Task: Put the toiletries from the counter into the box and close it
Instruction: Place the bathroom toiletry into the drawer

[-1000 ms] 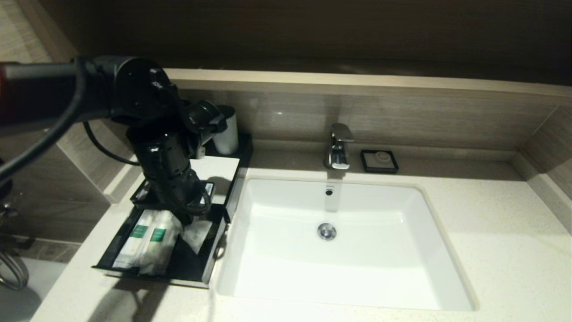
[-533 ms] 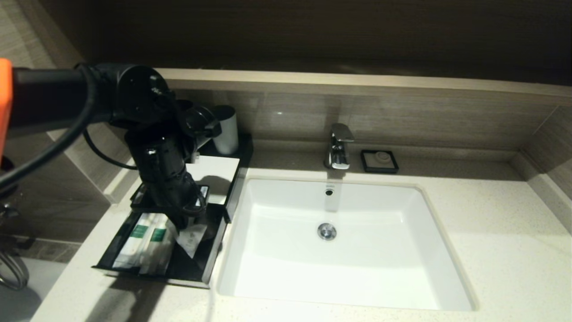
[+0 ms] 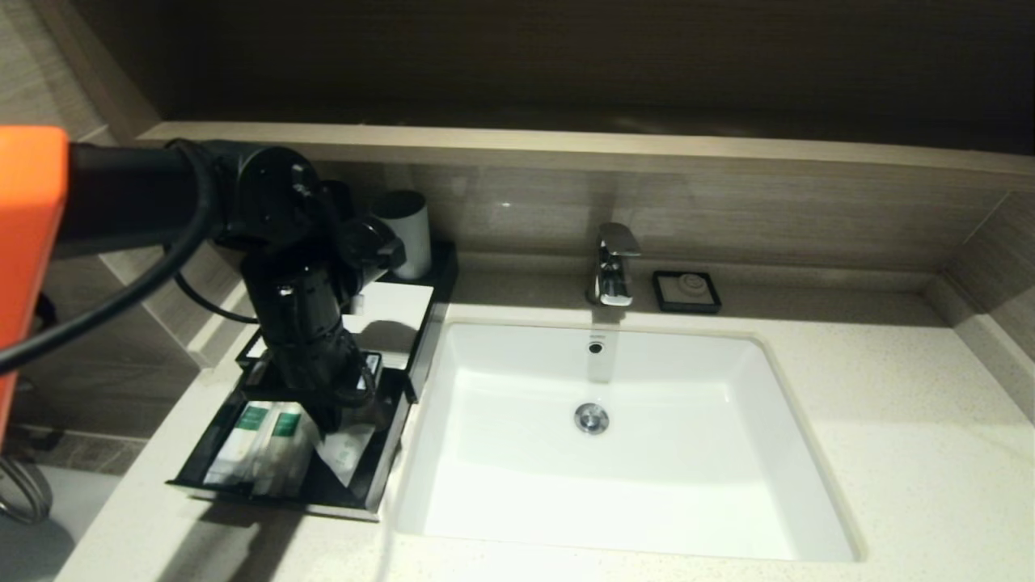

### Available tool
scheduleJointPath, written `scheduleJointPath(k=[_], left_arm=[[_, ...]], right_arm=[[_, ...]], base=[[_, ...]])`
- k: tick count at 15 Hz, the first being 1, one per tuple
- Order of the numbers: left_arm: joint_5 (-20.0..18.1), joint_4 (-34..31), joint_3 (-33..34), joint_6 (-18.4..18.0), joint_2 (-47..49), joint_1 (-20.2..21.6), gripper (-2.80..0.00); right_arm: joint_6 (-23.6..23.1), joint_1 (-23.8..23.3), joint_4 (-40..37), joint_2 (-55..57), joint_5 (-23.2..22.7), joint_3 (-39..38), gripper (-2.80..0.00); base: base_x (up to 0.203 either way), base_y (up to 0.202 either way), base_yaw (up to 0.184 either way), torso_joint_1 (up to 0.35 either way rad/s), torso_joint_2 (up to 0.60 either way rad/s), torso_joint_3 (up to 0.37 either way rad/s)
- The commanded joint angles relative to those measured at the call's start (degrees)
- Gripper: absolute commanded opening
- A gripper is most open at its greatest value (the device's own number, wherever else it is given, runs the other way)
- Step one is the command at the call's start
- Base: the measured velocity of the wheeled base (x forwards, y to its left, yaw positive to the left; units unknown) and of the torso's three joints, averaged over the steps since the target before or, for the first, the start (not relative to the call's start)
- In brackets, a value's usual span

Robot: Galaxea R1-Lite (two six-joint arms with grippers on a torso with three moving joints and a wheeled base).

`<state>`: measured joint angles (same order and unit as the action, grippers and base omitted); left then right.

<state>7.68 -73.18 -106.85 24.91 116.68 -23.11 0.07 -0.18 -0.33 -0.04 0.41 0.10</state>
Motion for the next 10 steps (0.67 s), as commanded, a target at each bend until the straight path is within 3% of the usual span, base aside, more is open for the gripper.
scheduleJointPath(k=[1, 10], left_arm=[[0.1, -0.4, 0.3, 0.1, 0.6, 0.0, -2.8], [0.1, 1.4, 0.0, 0.1, 2.7, 1.4, -2.8]], right_arm=[[-0.1, 0.0, 0.0, -0.1, 0.0, 0.0, -2.8], [-0.1, 0.0, 0.0, -0.1, 0.0, 0.0, -2.8]], base=[[0.0, 0.0, 0.0, 0.0, 0.0, 0.0], [0.0, 0.0, 0.0, 0.0, 0.0, 0.0]])
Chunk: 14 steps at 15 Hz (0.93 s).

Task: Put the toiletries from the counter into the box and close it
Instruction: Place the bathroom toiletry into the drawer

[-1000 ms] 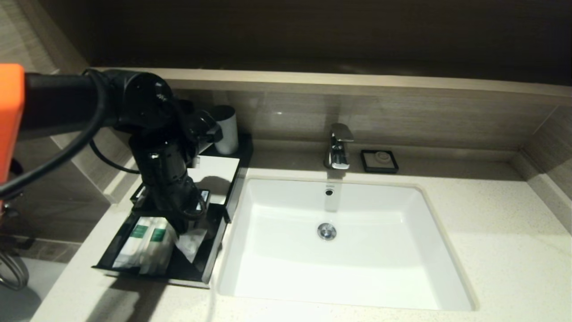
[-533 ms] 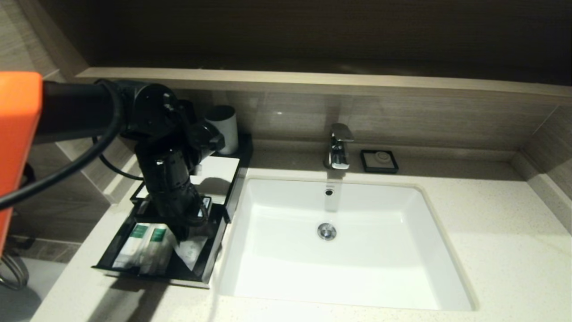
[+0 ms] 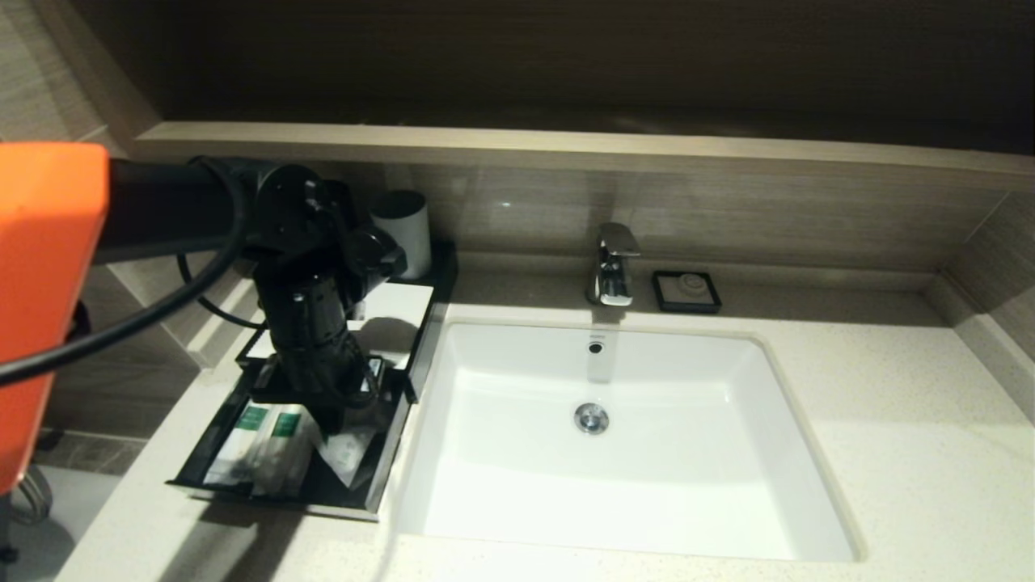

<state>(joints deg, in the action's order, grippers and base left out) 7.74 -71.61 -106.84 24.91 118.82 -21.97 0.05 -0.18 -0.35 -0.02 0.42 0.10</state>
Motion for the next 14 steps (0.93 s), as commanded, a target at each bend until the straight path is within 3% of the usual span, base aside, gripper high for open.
scheduleJointPath(k=[1, 9, 10, 14], left_arm=[[0.1, 0.1, -0.1, 0.1, 0.5, 0.4, -2.8], [0.1, 1.0, -0.5, 0.1, 0.0, 0.3, -2.8], [0.1, 1.0, -0.5, 0.1, -0.2, 0.3, 0.0], [0.2, 1.0, -0.5, 0.1, -1.3, 0.3, 0.0]], right_arm=[[0.0, 0.0, 0.0, -0.1, 0.0, 0.0, -2.8], [0.0, 0.0, 0.0, -0.1, 0.0, 0.0, -2.8], [0.0, 0.0, 0.0, -0.1, 0.0, 0.0, -2.8], [0.0, 0.0, 0.0, -0.1, 0.0, 0.0, -2.8]], base=[[0.0, 0.0, 0.0, 0.0, 0.0, 0.0], [0.0, 0.0, 0.0, 0.0, 0.0, 0.0], [0.0, 0.0, 0.0, 0.0, 0.0, 0.0], [0.0, 0.0, 0.0, 0.0, 0.0, 0.0]])
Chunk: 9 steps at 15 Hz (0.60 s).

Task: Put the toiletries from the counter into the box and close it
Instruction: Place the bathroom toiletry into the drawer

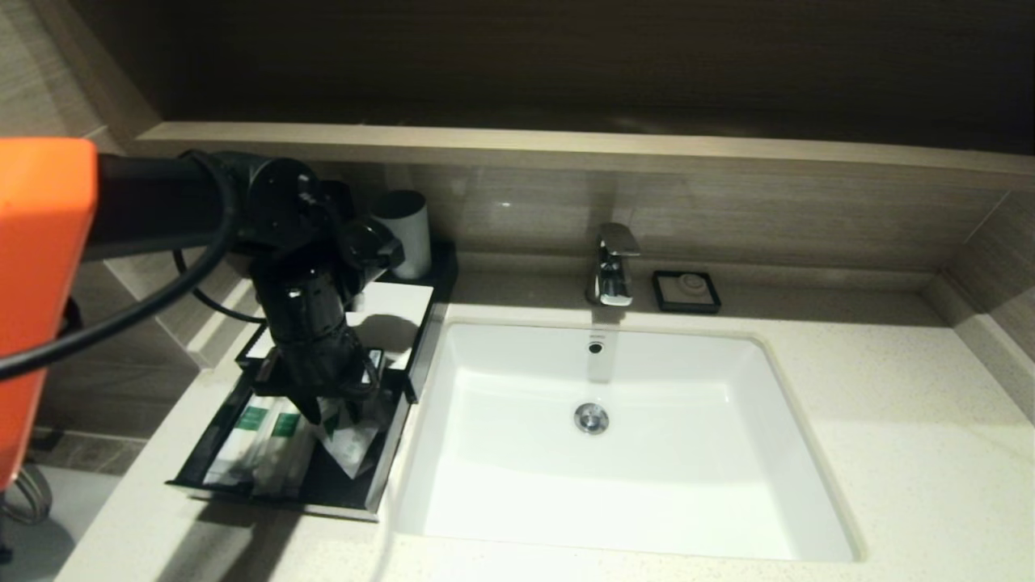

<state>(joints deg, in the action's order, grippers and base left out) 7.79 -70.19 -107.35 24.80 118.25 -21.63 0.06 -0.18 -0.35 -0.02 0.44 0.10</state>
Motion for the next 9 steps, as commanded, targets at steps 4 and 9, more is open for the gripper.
scheduleJointPath(k=[4, 9], left_arm=[[0.0, -0.6, 0.0, 0.2, -3.2, 0.0, 0.0], [-0.4, -2.2, 2.8, 0.3, -10.7, 0.0, 0.0]], right_arm=[[0.0, 0.0, 0.0, -0.1, 0.0, 0.0, -2.8], [0.0, 0.0, 0.0, -0.1, 0.0, 0.0, -2.8]], base=[[0.0, 0.0, 0.0, 0.0, 0.0, 0.0], [0.0, 0.0, 0.0, 0.0, 0.0, 0.0]])
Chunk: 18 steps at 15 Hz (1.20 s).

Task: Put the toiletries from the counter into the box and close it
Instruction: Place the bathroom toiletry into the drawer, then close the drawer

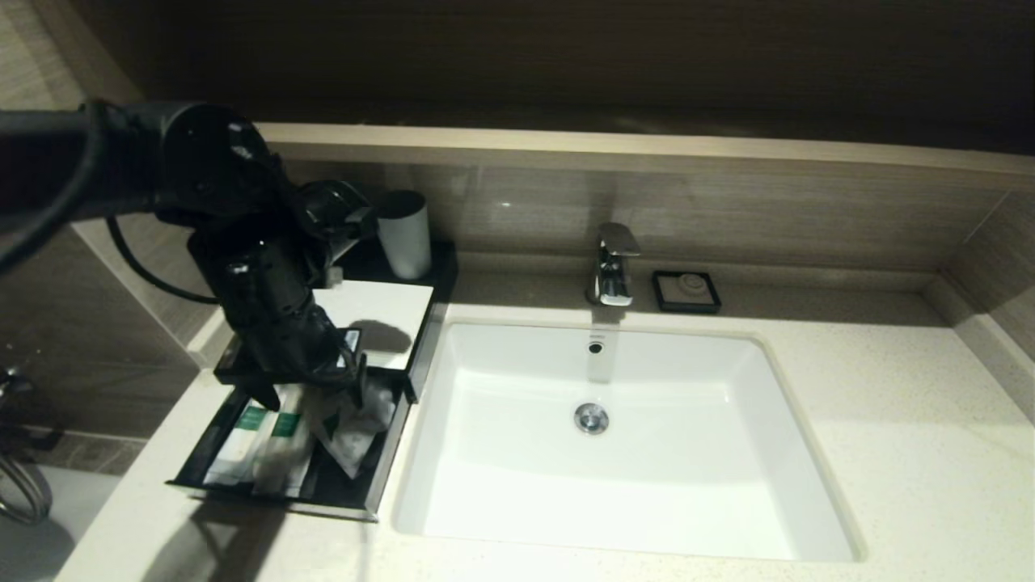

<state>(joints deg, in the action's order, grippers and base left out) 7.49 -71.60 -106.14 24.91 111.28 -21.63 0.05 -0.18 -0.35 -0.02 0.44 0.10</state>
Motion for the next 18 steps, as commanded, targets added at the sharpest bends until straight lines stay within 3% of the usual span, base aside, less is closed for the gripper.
scheduleJointPath(k=[1, 4, 5, 8, 14, 18], left_arm=[[-0.9, -1.0, 4.2, 0.2, -5.6, 0.0, 0.0], [-3.0, 0.0, 14.0, 0.0, -11.6, 0.3, 0.0], [-3.3, 1.7, 18.0, -0.1, -13.9, 0.4, -2.8], [-3.6, 8.7, 27.4, -0.2, -21.1, 0.4, -2.8], [-5.7, 12.3, 39.9, 0.1, -26.9, 0.7, -2.8], [-6.2, 21.1, 48.9, 0.1, -29.6, 2.6, -2.8]], right_arm=[[0.0, 0.0, 0.0, -0.1, 0.0, 0.0, -2.8], [0.0, 0.0, 0.0, -0.1, 0.0, 0.0, -2.8], [0.0, 0.0, 0.0, -0.1, 0.0, 0.0, -2.8], [0.0, 0.0, 0.0, -0.1, 0.0, 0.0, -2.8], [0.0, 0.0, 0.0, -0.1, 0.0, 0.0, -2.8], [0.0, 0.0, 0.0, -0.1, 0.0, 0.0, -2.8]], base=[[0.0, 0.0, 0.0, 0.0, 0.0, 0.0], [0.0, 0.0, 0.0, 0.0, 0.0, 0.0], [0.0, 0.0, 0.0, 0.0, 0.0, 0.0], [0.0, 0.0, 0.0, 0.0, 0.0, 0.0], [0.0, 0.0, 0.0, 0.0, 0.0, 0.0], [0.0, 0.0, 0.0, 0.0, 0.0, 0.0]])
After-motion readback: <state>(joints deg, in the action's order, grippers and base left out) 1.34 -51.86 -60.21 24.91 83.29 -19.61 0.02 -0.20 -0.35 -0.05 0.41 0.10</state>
